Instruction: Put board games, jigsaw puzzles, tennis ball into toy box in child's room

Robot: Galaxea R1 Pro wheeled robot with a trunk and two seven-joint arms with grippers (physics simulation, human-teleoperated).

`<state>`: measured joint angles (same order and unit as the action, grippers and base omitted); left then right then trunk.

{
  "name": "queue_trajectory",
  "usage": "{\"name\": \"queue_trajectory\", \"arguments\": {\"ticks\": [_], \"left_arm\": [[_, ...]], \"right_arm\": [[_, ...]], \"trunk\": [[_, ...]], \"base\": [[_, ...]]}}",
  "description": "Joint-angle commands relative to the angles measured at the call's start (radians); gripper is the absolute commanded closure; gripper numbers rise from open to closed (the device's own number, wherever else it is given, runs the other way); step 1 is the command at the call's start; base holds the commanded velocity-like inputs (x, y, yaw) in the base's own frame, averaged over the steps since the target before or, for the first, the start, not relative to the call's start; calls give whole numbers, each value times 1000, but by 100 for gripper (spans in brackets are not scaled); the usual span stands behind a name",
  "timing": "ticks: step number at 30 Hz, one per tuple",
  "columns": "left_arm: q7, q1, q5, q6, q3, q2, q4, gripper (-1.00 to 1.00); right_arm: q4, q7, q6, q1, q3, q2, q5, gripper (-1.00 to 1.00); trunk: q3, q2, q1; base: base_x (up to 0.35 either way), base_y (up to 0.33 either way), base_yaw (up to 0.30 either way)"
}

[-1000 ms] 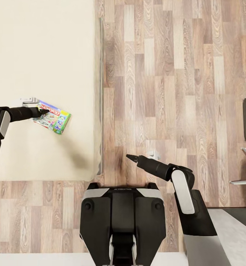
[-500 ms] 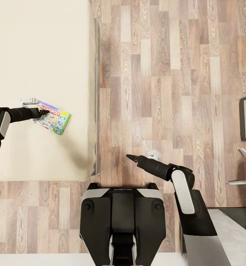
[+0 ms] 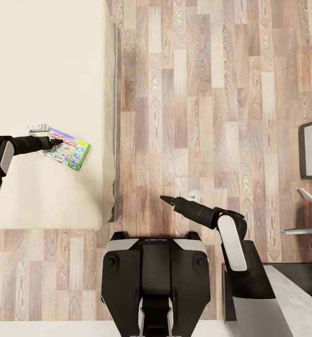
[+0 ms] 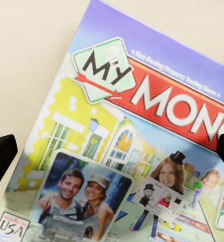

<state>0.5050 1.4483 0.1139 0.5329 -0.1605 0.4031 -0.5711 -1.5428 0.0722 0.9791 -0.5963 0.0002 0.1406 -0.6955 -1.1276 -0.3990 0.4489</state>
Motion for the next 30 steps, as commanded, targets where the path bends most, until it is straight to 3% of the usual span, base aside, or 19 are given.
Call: {"name": "queue_trajectory", "arguments": {"ticks": [1, 19, 30], "left_arm": [[12, 0, 7, 7, -5, -1, 42, -100], [12, 0, 6, 7, -7, -2, 42, -100], [13, 0, 4, 10, -7, -1, 40, -100]], "right_arm": [[0, 8, 5, 0, -1, 1, 8, -100], [0, 8, 4, 0, -2, -1, 10, -100], [0, 8, 4, 0, -2, -1, 10, -100]], "trunk": [[-1, -1, 1], [-1, -1, 1], [-1, -1, 1]], "base": [[0, -6, 0], [0, 0, 0], [0, -103, 0]]}}
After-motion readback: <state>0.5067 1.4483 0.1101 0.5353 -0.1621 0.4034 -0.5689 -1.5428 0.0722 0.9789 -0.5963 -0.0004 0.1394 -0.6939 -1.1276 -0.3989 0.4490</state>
